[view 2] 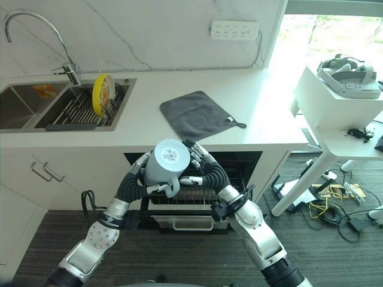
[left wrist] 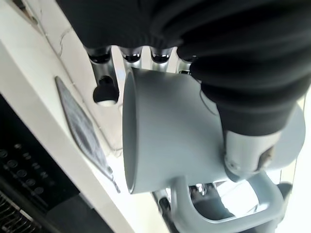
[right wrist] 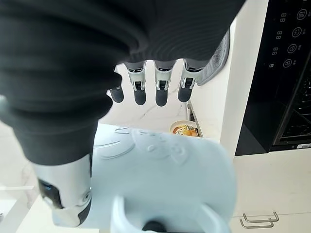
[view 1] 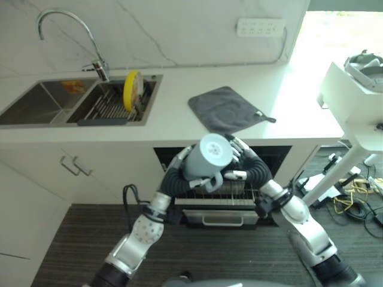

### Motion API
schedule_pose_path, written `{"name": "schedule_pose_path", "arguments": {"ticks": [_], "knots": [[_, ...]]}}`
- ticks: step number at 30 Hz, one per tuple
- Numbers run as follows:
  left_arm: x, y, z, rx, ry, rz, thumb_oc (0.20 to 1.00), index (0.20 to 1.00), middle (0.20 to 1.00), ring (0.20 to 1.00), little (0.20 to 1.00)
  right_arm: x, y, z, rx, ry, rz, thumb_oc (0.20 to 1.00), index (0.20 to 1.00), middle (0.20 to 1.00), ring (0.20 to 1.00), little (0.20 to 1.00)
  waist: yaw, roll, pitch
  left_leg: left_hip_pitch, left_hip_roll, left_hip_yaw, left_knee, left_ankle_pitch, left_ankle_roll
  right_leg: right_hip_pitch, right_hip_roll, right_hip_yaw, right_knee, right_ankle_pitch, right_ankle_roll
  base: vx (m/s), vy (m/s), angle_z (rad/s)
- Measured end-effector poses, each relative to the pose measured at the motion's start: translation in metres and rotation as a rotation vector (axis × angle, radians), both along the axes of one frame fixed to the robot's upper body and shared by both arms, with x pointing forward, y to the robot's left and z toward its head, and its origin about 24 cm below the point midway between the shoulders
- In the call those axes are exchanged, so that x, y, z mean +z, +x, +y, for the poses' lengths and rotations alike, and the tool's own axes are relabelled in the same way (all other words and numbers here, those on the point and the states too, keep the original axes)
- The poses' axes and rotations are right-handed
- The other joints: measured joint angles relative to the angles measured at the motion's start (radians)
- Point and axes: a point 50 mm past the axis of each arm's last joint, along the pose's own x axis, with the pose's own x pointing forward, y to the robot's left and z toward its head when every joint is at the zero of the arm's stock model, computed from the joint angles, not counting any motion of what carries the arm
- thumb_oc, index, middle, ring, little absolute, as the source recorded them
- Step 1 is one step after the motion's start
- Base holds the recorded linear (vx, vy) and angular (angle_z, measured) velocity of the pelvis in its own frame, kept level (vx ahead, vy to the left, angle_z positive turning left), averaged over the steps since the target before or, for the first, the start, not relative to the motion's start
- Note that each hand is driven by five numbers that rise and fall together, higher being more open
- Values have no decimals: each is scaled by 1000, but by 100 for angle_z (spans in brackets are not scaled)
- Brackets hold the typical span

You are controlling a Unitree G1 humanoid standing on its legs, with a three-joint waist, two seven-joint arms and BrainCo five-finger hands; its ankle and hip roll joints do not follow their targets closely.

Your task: Place the dishes in the dishwasher.

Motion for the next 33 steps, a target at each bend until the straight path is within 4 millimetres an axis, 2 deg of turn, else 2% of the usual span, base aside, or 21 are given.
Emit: {"name": "schedule_pose_path", "arguments": {"ticks": [5,31,32,33], "knots": [[1,2,-10,-45,9,9,200,200,200,200,200,-1,-1,8,22,-3,7,1000,1000,1000,1000,1000,6,2,4,-1,0,-3,0,0,0,1,1,-3,0,-2,0,0,0,0],[-12,0,-12,-46,14,46,200,200,200,200,200,0,2,22,77,-27,13,1000,1000,1000,1000,1000,22,-2,7,1,-1,-16,2,0,0,11,1,-15,0,-6,-1,11,-1,1],[-12,0,-12,-46,14,45,200,200,200,200,200,0,3,22,78,-28,12,454,454,454,454,454,22,-2,7,1,-1,-16,2,0,0,11,1,-15,0,-6,-1,0,0,0],[-12,0,-11,-40,12,45,200,200,200,200,200,1,3,22,80,-28,9,291,291,291,291,291,22,-2,7,1,-1,-16,2,0,0,11,1,-15,0,-6,-1,0,0,0]]}}
